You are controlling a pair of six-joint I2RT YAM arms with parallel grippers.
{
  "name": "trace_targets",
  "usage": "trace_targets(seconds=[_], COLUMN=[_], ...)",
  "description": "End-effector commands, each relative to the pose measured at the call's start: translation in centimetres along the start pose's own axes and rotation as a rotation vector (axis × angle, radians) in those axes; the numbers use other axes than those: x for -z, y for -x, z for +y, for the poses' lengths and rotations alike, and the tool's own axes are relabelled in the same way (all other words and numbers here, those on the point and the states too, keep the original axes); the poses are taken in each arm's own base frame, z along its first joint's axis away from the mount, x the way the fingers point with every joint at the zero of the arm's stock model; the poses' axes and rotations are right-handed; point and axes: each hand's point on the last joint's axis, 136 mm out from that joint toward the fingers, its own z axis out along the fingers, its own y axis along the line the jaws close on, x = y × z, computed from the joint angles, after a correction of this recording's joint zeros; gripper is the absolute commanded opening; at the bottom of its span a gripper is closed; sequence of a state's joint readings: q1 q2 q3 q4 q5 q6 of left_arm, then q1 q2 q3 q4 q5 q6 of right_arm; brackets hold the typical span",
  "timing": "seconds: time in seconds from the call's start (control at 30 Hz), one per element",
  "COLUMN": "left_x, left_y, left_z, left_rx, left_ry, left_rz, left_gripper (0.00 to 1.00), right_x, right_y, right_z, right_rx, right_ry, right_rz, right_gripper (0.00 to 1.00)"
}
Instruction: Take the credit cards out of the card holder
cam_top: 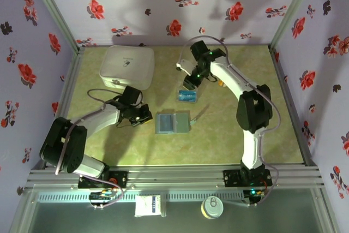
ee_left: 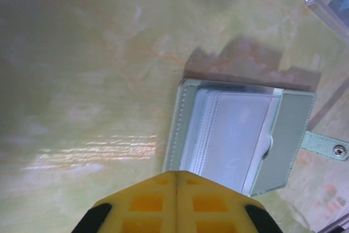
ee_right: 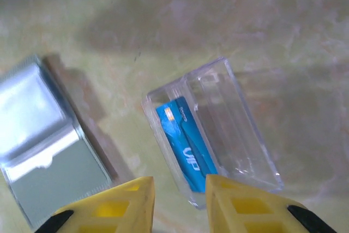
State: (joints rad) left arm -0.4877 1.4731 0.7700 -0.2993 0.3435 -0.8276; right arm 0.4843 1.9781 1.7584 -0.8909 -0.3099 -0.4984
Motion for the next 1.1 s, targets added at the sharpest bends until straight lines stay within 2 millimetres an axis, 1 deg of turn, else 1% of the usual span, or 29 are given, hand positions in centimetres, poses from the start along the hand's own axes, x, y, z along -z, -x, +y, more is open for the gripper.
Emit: trace_targets(seconds=[0.0,0.07,0.1,0.27,0.37,0.47,0.5,0.6,0.7,0.77,0.9,1.07], left_x=[-0.4,-0.5,-0.6,-1.2,-1.4,-1.6,-1.7,-1.9,-2.0,-2.0,-2.0,-1.9], left_y=[0.5,0.4,0.4,0.0,-0.3,-0.5,-0.6,-0.7,-1.0,-1.1,-1.1,-1.1], left_z=[-0.8,-0.9,-0.9,-1.2,-1.4,-1.5,-1.5,-1.5,-1.7,-1.8,-1.8,-2.0], left_rx=[-0.015,-0.019,-0.021,-0.024,-0.031,-0.03,-0.032,-0.032,-0.03,-0.036,-0.037,-0.044], left_ry=[-0.042,-0.045,-0.046,-0.05,-0.055,-0.055,-0.054,-0.055,-0.059,-0.061,-0.059,-0.057], left_rz=[-0.005,-0.002,-0.001,0.013,0.011,0.016,0.019,0.019,0.022,0.023,0.024,0.027], left_gripper=[0.02,0.02,0.02,0.02,0.01,0.01,0.01,0.01,0.01,0.01,0.01,0.01], right_x=[-0.1,-0.3,-0.3,-1.4,-2.4,-3.2,-3.4,-3.6,-3.6,-3.8,-3.9,-4.6], right_y=[1.9,1.5,1.6,0.8,-0.1,-1.4,-1.9,-4.0,-5.2,-6.1,-6.4,-6.7], right_z=[0.1,1.4,1.8,5.6,7.2,8.2,8.1,6.6,5.3,4.2,2.7,1.4], right_rx=[-0.251,-0.37,-0.411,-0.598,-0.716,-0.779,-0.798,-0.848,-0.885,-0.923,-0.96,-0.977], right_ry=[-0.052,-0.006,0.003,0.047,0.057,0.046,0.032,-0.053,-0.072,-0.082,-0.071,-0.078], right_rz=[-0.143,-0.168,-0.187,-0.229,-0.196,-0.168,-0.159,-0.137,-0.14,-0.143,-0.183,-0.179], right_gripper=[0.36,0.34,0.33,0.27,0.22,0.22,0.22,0.24,0.34,0.34,0.35,0.38])
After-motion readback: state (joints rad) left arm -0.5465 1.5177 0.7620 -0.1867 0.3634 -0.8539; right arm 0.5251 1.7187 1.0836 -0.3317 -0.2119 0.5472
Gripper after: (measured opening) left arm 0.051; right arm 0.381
